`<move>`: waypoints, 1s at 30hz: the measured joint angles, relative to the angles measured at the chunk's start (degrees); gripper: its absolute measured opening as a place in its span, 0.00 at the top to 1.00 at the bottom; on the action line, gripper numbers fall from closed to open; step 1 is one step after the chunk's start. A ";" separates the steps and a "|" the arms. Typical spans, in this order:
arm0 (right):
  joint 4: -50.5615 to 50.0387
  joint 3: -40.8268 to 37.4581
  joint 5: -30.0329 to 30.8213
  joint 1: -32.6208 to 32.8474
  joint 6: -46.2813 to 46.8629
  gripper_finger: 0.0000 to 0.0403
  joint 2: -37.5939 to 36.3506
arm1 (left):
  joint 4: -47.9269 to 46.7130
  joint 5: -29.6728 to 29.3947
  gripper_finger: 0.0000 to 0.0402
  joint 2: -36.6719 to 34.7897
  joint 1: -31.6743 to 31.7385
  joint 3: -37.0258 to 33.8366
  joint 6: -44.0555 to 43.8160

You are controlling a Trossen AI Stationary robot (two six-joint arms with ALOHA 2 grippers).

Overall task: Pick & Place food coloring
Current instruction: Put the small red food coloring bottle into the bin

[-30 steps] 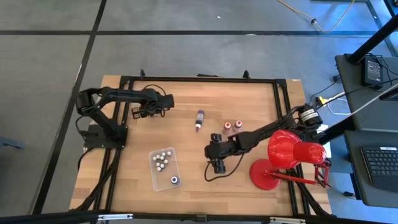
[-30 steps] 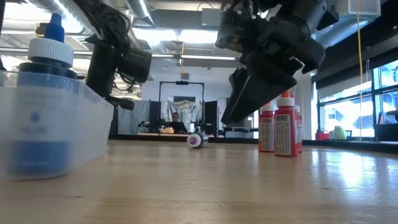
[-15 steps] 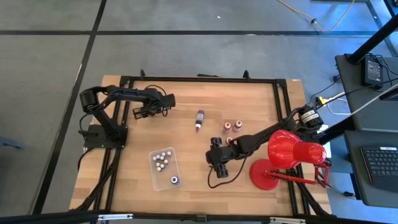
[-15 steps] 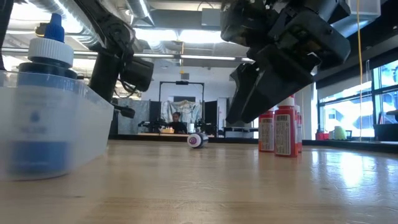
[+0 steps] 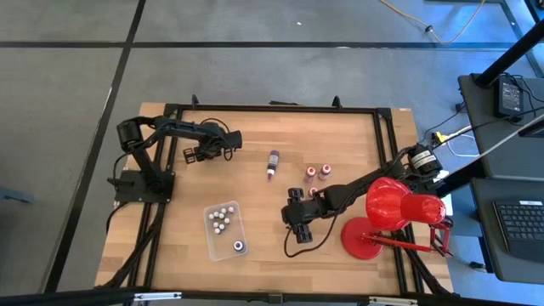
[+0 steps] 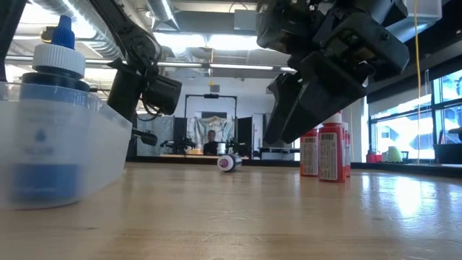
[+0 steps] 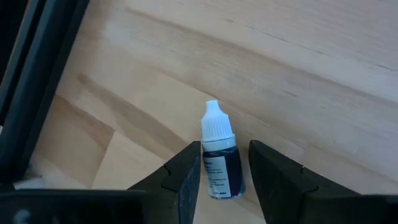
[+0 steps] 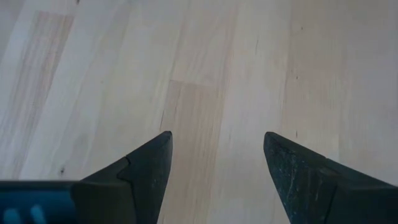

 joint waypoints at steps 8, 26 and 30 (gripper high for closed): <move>0.02 0.00 0.00 0.00 -0.13 0.37 -0.04 | 0.20 -0.74 0.76 -0.15 -0.13 -0.13 6.42; 1.48 -0.64 0.02 0.00 -0.22 0.37 -0.09 | 0.24 -21.92 0.83 -1.82 -15.27 -0.28 10.26; 2.35 -1.72 0.04 -0.04 -1.29 0.37 -0.09 | 2.50 -28.83 0.83 -2.87 -23.82 -0.26 5.17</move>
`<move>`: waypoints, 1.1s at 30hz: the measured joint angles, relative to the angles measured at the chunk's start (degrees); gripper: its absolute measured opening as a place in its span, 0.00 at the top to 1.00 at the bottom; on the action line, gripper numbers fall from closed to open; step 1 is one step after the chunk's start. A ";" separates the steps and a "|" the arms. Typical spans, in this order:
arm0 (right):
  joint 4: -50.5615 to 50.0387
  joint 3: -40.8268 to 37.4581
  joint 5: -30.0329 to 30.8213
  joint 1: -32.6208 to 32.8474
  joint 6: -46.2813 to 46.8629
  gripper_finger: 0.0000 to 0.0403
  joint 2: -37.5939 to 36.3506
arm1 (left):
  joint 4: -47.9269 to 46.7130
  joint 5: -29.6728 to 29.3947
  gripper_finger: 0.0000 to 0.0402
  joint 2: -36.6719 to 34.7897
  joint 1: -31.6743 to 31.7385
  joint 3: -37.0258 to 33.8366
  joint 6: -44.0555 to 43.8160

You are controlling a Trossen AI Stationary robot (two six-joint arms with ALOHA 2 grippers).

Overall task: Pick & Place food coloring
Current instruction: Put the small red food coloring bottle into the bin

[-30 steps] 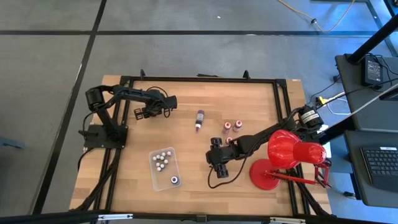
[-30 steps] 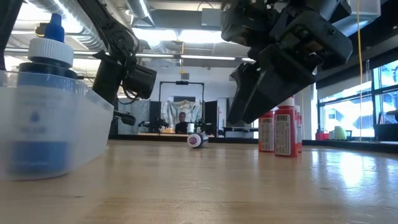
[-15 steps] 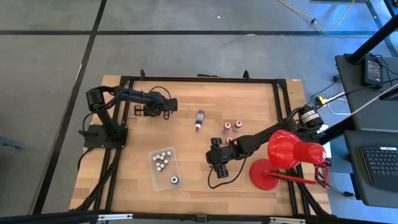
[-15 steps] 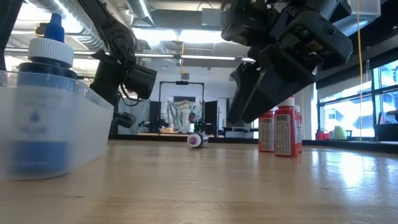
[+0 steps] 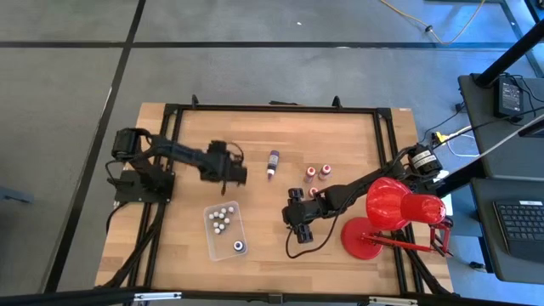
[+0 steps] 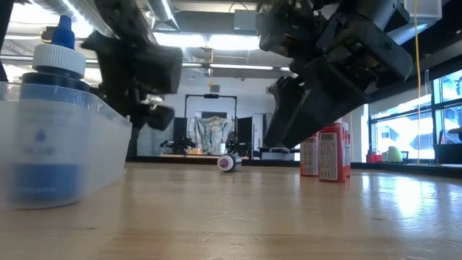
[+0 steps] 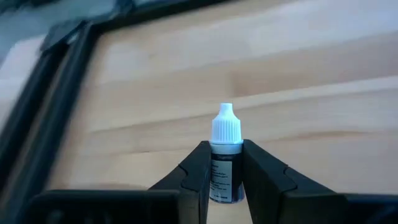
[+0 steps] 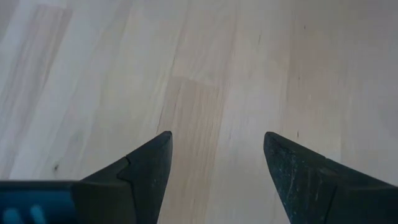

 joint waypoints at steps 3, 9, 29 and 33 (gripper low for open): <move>0.18 -0.04 0.00 0.00 0.00 0.37 0.00 | 2.54 -6.69 0.83 0.17 -7.03 -0.53 -4.50; 1.80 -0.07 0.00 0.00 -0.21 0.37 0.00 | 11.07 -20.56 0.83 0.44 -18.83 -8.62 -17.64; 7.38 -0.09 0.00 -0.02 -2.88 0.37 0.00 | 38.03 -33.21 0.82 8.28 -26.00 -21.72 -4.18; 7.45 -0.09 0.11 -0.02 -1.51 0.37 0.00 | 41.89 -33.24 0.82 11.19 -26.69 -22.45 -7.99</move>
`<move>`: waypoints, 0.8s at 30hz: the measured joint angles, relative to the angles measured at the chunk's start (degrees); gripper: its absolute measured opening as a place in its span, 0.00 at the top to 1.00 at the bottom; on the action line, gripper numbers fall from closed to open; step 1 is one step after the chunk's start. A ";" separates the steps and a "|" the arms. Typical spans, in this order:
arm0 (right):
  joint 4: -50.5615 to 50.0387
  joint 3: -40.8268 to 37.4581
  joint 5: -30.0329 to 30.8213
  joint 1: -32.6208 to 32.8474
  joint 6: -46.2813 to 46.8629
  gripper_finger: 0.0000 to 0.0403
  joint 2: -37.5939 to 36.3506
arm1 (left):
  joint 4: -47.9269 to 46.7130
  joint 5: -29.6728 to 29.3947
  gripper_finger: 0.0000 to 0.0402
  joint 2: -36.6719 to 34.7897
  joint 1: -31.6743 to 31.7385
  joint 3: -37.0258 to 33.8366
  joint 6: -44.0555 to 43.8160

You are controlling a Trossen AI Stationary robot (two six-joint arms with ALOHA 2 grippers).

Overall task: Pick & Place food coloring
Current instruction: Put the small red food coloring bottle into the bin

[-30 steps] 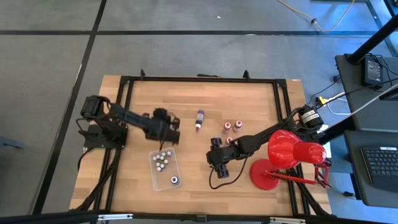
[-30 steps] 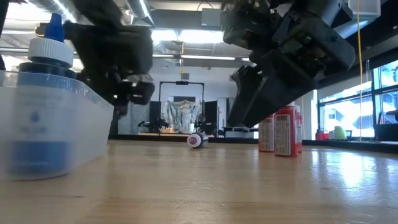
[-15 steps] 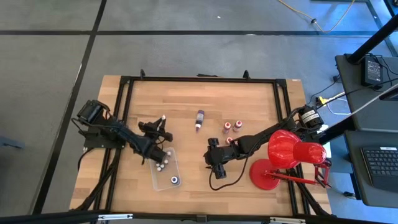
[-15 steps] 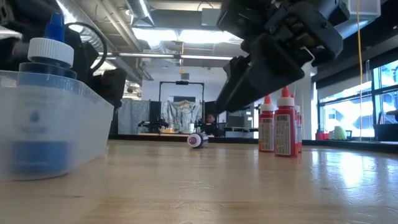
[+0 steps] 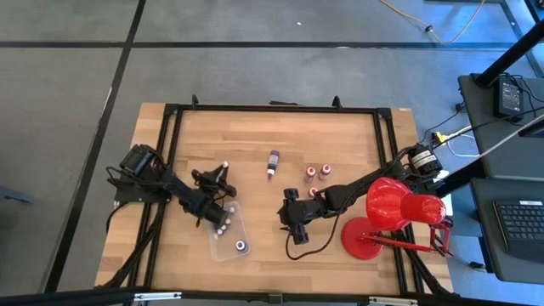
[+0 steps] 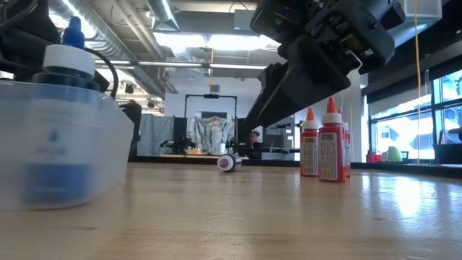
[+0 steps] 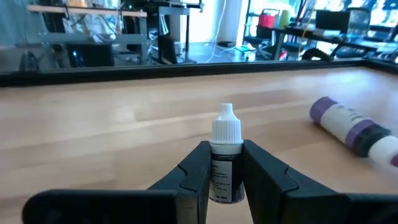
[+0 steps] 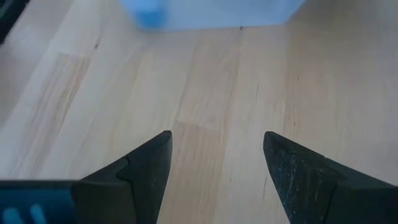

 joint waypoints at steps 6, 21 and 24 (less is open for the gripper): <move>1.26 0.00 0.46 -0.02 0.09 0.37 0.00 | 1.32 -1.34 0.82 -1.06 -0.29 -0.62 3.70; 2.52 0.00 0.44 -0.02 0.07 0.37 0.02 | 0.95 -2.73 0.81 -5.93 -0.29 -0.80 7.57; 2.51 0.00 0.43 -0.02 0.03 0.37 0.02 | -0.34 -4.41 0.81 -8.12 -0.26 -0.78 8.61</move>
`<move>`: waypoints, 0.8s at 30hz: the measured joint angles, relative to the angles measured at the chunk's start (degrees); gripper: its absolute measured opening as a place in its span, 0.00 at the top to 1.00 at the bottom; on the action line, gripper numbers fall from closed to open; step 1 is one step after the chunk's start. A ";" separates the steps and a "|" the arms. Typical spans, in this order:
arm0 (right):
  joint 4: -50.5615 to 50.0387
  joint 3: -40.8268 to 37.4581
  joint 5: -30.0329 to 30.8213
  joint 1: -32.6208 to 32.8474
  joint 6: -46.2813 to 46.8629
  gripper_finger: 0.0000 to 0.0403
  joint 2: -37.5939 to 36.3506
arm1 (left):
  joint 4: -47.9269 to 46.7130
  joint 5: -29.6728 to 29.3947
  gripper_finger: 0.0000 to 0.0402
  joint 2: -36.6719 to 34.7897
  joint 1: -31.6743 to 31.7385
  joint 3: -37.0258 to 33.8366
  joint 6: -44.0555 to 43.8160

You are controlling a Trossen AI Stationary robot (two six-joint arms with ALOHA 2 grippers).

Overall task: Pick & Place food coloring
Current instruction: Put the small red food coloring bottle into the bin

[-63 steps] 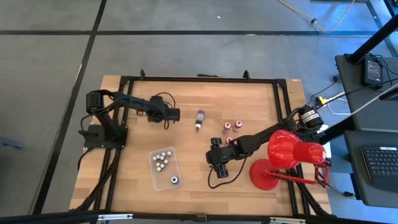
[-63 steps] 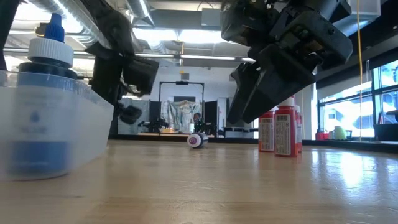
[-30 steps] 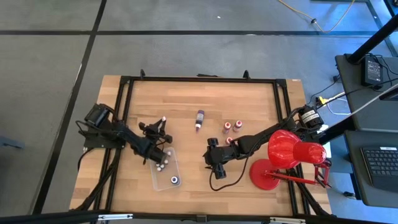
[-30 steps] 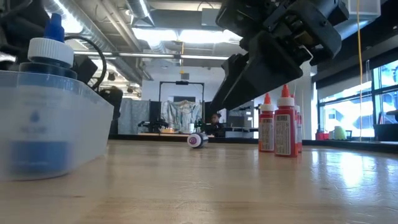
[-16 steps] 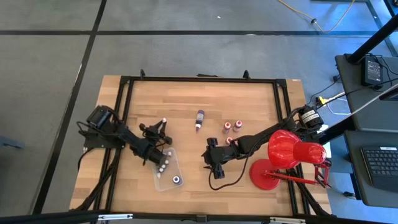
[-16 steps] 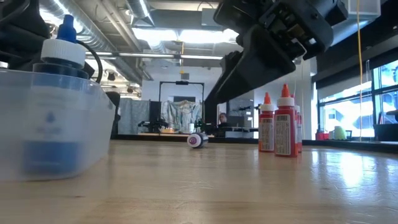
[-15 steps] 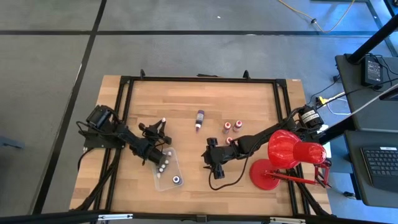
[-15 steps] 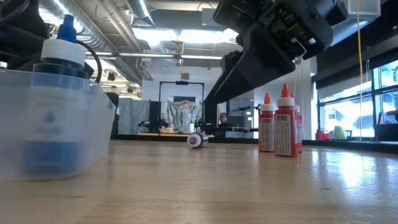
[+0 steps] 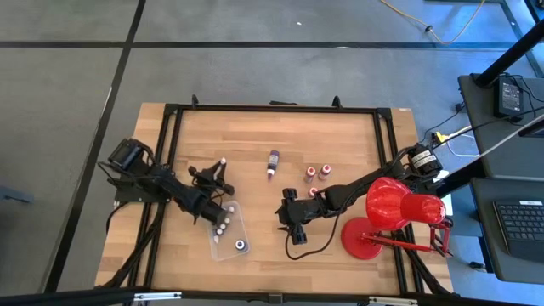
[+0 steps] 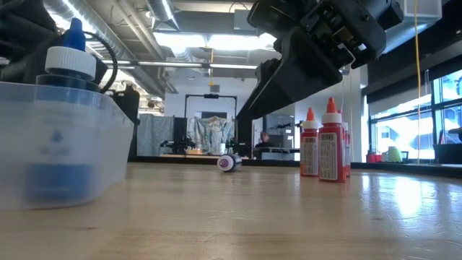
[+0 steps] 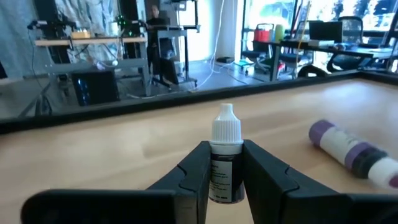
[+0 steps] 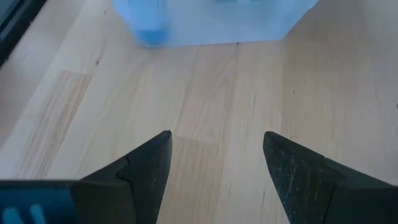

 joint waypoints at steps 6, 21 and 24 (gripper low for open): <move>-0.15 0.00 -0.02 0.00 0.02 0.37 0.04 | -6.26 -0.49 0.81 -8.12 -0.71 -0.04 2.09; -0.12 0.00 -0.12 -2.21 -0.08 0.37 0.07 | -15.79 -0.37 0.81 -15.94 -8.54 -13.20 -14.70; -0.06 0.00 -0.10 -3.11 1.05 0.37 0.07 | -14.71 -0.38 0.82 -15.92 -8.63 -15.03 -16.12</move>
